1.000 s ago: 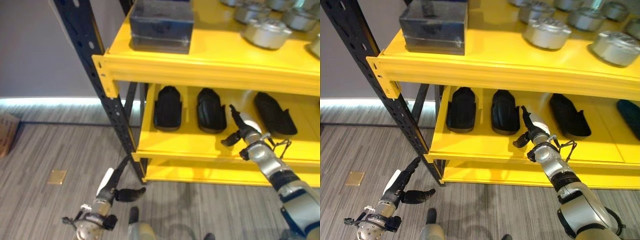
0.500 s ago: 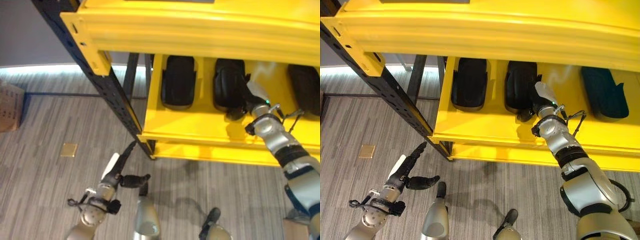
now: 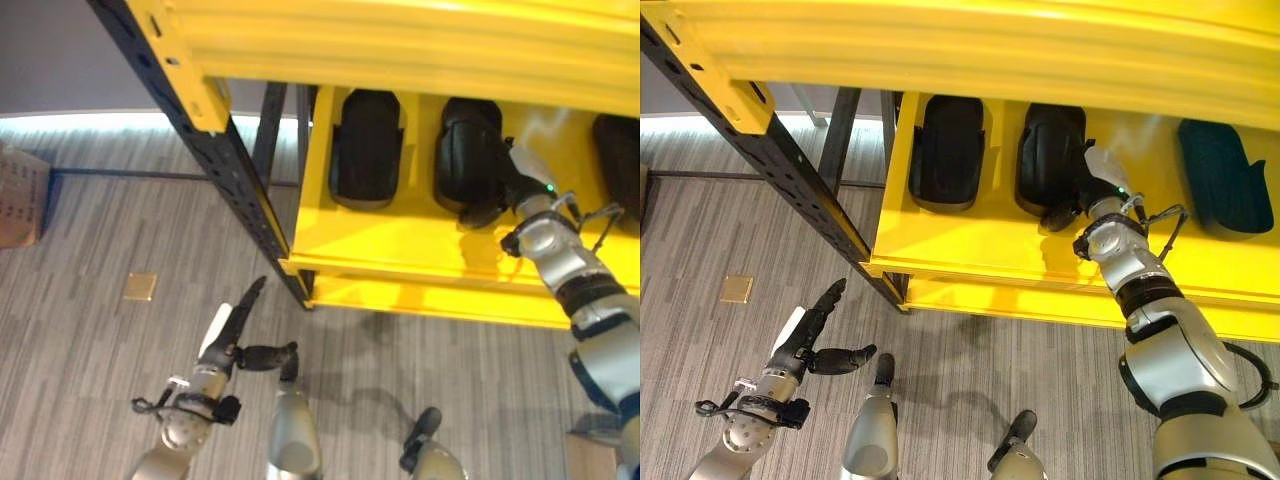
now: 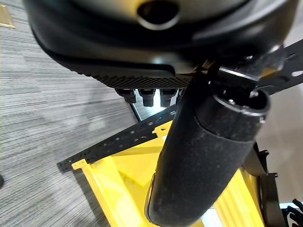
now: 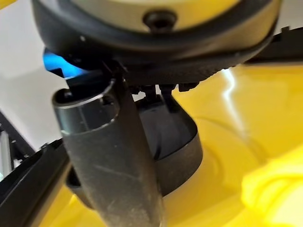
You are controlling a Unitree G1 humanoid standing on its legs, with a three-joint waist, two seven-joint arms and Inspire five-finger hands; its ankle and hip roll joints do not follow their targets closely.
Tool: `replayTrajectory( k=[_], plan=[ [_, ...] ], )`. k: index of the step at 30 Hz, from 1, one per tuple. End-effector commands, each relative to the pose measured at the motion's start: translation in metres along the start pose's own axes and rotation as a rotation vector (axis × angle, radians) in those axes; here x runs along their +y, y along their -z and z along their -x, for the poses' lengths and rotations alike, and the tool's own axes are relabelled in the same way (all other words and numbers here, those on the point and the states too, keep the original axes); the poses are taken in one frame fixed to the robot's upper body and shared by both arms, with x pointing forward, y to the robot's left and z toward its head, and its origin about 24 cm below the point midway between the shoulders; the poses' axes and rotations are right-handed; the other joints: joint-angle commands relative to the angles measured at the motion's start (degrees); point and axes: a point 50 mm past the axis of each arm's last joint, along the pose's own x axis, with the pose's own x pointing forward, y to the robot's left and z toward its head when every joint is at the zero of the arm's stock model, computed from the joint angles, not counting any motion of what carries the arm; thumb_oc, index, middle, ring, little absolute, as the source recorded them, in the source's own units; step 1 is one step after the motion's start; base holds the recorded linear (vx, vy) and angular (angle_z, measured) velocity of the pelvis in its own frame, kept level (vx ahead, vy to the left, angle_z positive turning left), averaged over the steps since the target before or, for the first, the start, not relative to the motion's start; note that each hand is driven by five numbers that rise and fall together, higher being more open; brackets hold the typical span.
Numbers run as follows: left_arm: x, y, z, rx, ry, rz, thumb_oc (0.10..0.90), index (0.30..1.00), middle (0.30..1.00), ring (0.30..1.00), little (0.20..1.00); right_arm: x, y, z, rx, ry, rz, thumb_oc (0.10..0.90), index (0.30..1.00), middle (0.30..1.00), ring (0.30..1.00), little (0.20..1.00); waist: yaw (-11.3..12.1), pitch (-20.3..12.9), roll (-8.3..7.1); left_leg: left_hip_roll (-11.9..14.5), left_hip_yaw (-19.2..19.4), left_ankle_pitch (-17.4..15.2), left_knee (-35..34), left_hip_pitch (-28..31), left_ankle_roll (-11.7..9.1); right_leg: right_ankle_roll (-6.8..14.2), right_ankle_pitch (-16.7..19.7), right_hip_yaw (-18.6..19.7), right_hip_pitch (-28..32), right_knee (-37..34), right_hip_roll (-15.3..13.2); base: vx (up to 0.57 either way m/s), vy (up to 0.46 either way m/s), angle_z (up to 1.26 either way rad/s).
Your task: Move parts from the plastic box to the shelf.
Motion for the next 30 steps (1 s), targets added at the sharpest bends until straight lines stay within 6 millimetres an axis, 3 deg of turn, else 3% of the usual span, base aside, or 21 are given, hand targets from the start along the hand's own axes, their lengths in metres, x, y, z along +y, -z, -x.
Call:
replayTrajectory(
  k=[1,9,12,30],
  plan=[
    [0.012,-0.039,-0.003,-0.227,-0.038,0.001,0.9,1.0,1.0,1.0,1.0,-0.029,-0.024,-0.01,-0.096,0.086,0.093,0.9,1.0,1.0,1.0,1.0,1.1,-1.57,-1.4,-0.2,-0.02,6.3,-1.9,-3.87,2.17,-0.18,-1.53,2.69,-0.98,6.78,-2.7,-0.01,0.018,0.08],
    [0.011,-0.039,-0.004,-0.232,-0.054,0.004,0.9,1.0,1.0,1.0,1.0,-0.014,-0.011,-0.006,-0.081,-0.023,0.237,0.9,1.0,1.0,1.0,1.0,0.88,-0.71,-1.55,-0.32,-0.46,5.98,-1.18,-4.72,2.24,-0.3,-1.72,2.74,-1.49,7.33,-2.93,0.0,0.002,0.0],
    [0.01,-0.04,-0.004,-0.237,-0.052,0.01,0.9,1.0,1.0,1.0,1.0,-0.009,0.002,-0.003,-0.035,-0.057,0.275,0.9,1.0,1.0,1.0,1.0,0.81,-0.41,-1.78,-0.33,-0.55,5.62,-0.83,-4.67,2.17,-0.31,-2.0,2.87,-1.5,7.65,-2.99,0.0,0.0,0.0],
    [0.01,-0.039,-0.005,-0.232,-0.057,0.009,0.9,1.0,1.0,1.0,1.0,-0.012,0.043,0.009,0.087,-0.097,0.367,0.9,1.0,1.0,1.0,1.0,0.57,-0.53,-1.87,-0.56,-1.05,5.72,-0.94,-5.12,2.28,-0.37,-1.72,2.36,-1.61,7.51,-3.06,0.0,0.0,0.0]
  ],
)
